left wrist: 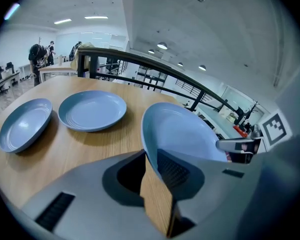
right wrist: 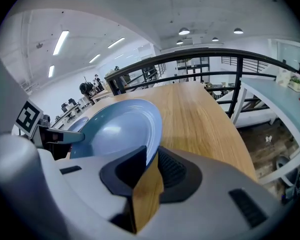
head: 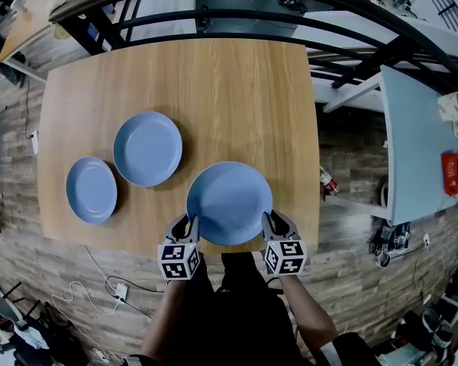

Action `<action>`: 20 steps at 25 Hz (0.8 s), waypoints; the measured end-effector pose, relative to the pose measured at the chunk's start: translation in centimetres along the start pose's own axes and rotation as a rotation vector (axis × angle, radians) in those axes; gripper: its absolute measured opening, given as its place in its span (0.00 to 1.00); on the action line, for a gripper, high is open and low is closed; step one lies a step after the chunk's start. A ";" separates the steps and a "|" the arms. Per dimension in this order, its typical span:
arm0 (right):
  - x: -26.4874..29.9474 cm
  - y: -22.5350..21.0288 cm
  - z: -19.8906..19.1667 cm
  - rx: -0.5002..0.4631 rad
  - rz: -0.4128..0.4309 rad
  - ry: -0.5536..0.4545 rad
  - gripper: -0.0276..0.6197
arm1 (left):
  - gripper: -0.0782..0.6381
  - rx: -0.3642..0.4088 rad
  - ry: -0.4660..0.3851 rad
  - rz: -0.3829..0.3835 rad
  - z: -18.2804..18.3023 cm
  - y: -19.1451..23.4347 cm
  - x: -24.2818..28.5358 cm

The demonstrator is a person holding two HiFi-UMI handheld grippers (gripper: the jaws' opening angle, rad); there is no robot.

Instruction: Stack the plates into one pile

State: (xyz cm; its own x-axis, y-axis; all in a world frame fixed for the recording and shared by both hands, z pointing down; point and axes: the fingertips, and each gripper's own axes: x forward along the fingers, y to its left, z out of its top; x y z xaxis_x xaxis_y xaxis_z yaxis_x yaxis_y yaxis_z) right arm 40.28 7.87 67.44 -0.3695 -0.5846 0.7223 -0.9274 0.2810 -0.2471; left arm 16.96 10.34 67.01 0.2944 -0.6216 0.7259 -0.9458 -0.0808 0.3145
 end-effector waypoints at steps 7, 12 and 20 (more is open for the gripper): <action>-1.5 2.4 2.5 -0.036 0.058 -0.046 0.17 | 0.23 -0.020 -0.038 0.059 0.8 0.5 -3.4; -2.7 4.8 4.2 -0.046 0.114 -0.074 0.17 | 0.23 -0.049 -0.076 0.104 1.5 1.2 -6.5; -3.6 8.7 5.9 -0.069 0.126 -0.103 0.16 | 0.23 -0.068 -0.118 0.108 2.1 3.1 -10.3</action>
State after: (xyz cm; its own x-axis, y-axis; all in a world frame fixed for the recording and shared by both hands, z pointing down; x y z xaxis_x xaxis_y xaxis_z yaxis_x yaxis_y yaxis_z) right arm 33.19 7.99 58.89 -0.4898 -0.6157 0.6172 -0.8685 0.4066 -0.2837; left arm 10.67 14.86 59.22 0.1698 -0.7112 0.6821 -0.9584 0.0418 0.2822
